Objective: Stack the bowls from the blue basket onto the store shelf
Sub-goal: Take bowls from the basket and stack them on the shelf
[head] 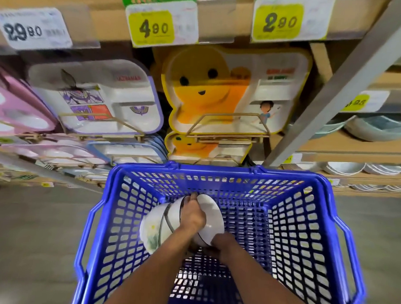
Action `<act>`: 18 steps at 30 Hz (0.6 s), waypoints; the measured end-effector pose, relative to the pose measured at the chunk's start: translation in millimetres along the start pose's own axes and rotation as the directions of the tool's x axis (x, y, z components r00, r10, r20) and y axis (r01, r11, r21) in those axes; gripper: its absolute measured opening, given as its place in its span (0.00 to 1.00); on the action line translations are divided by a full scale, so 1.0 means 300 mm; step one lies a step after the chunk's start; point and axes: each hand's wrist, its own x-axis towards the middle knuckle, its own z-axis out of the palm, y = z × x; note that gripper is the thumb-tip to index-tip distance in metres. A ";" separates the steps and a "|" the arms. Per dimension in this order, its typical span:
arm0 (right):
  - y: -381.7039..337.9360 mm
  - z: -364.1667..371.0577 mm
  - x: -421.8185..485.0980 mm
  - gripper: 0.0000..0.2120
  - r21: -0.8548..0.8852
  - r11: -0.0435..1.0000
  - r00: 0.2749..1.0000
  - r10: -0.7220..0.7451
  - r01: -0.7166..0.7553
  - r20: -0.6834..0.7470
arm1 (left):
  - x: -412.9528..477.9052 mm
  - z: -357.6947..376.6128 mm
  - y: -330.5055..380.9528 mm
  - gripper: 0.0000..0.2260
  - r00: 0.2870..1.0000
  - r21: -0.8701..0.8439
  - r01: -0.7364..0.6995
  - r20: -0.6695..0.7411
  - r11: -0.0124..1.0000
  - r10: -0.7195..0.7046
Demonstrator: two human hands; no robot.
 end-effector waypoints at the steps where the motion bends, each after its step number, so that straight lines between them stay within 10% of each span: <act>1: -0.010 -0.010 -0.009 0.12 -0.032 0.999 1.000 -0.004 0.003 -0.005 | -0.007 -0.007 0.004 0.26 1.000 0.016 -0.002 0.011 1.000 0.002; 12: -0.129 -0.092 -0.240 0.16 -0.231 0.956 0.966 -0.216 0.180 -0.140 | -0.221 -0.162 0.062 0.22 1.000 -0.165 -0.008 -0.025 0.986 0.004; 18: -0.164 -0.065 -0.423 0.20 0.201 0.888 0.907 -0.382 0.413 -0.176 | -0.370 -0.219 0.132 0.23 0.998 -0.368 0.022 -0.045 0.930 -0.041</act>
